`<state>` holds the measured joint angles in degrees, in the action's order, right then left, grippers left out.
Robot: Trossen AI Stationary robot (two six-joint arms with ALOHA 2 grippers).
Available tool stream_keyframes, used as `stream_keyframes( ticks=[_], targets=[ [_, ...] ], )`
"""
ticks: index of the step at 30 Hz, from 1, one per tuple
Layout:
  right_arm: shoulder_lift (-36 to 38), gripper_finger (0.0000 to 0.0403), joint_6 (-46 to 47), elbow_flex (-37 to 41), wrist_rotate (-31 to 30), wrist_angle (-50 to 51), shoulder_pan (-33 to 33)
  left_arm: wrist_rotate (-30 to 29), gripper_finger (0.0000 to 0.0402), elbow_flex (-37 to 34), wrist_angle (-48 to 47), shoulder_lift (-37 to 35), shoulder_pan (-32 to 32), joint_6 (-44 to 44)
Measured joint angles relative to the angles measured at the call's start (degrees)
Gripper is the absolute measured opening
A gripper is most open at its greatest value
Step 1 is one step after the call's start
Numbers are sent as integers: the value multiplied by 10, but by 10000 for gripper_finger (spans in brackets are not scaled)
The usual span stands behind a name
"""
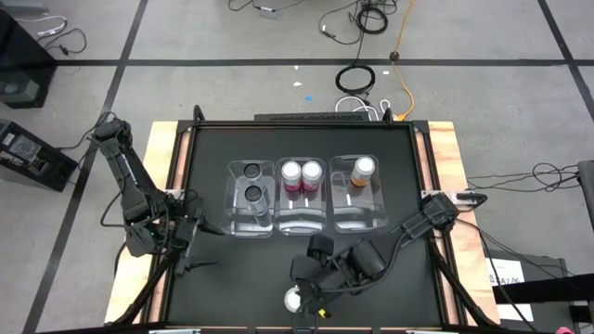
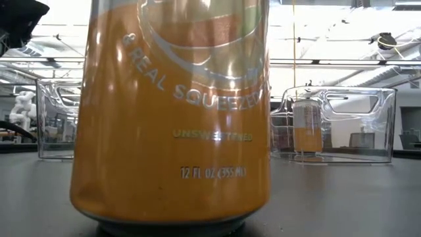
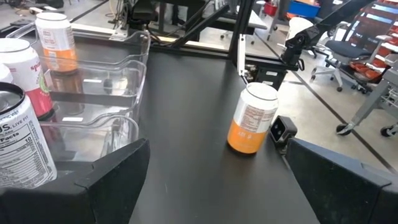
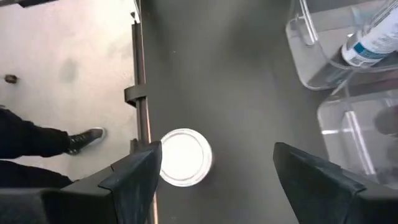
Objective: Sort soda cans
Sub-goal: Put the orange soda can into the right transparent bin
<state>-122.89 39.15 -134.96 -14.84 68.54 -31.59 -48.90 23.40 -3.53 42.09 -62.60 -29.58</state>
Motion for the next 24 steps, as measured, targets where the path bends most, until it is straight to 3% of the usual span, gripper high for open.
stream_keyframes(
  ticks=[8,17,24],
  targets=[
    [-4,309,29,0,-2,-6,-19,1,386,0,0,0,0,0],
    [-15,393,50,0,-4,12,-27,2,386,0,-5,0,0,4],
    [-16,383,44,0,2,-2,-27,2,386,0,-5,0,0,3]
  ],
)
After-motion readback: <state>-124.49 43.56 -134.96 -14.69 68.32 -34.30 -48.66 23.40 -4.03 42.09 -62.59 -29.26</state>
